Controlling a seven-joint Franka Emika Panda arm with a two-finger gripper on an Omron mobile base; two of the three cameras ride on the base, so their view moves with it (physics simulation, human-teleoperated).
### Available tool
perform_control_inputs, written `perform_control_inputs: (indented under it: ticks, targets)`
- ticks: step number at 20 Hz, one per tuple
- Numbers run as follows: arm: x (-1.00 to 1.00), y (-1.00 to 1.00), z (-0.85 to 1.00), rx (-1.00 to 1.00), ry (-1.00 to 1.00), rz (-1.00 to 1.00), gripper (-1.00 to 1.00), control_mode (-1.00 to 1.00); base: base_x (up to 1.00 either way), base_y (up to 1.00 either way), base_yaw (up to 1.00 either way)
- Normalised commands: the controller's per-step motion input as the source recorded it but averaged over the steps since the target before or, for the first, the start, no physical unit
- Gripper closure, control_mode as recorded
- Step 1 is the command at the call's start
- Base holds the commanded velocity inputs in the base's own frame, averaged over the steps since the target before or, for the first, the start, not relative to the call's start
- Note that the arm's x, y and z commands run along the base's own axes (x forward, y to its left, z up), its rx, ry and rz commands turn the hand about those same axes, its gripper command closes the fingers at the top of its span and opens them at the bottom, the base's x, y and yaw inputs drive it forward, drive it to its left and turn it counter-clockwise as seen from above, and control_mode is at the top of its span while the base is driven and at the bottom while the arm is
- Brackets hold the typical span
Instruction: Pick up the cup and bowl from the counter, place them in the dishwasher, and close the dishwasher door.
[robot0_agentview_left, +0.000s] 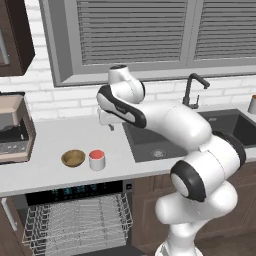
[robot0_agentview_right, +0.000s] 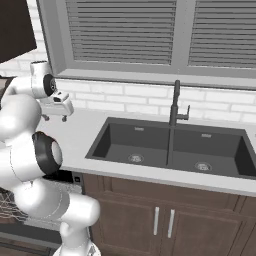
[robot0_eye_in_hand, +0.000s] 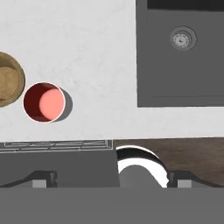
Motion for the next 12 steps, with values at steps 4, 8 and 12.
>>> perform_control_inputs:
  ticks: [4,8,12]
  targets:
    - [0.00,0.02,-0.03,0.00,0.03,-0.03,-1.00,-1.00,0.00,0.00,0.00]
    - [0.00,0.10,-0.21,0.00,0.07,0.00,-1.00,-1.00,0.00,0.00,0.00]
    - [-0.07,0.14,-0.44,0.00,0.01,0.00,-1.00,-1.00,0.00,0.00,0.00]
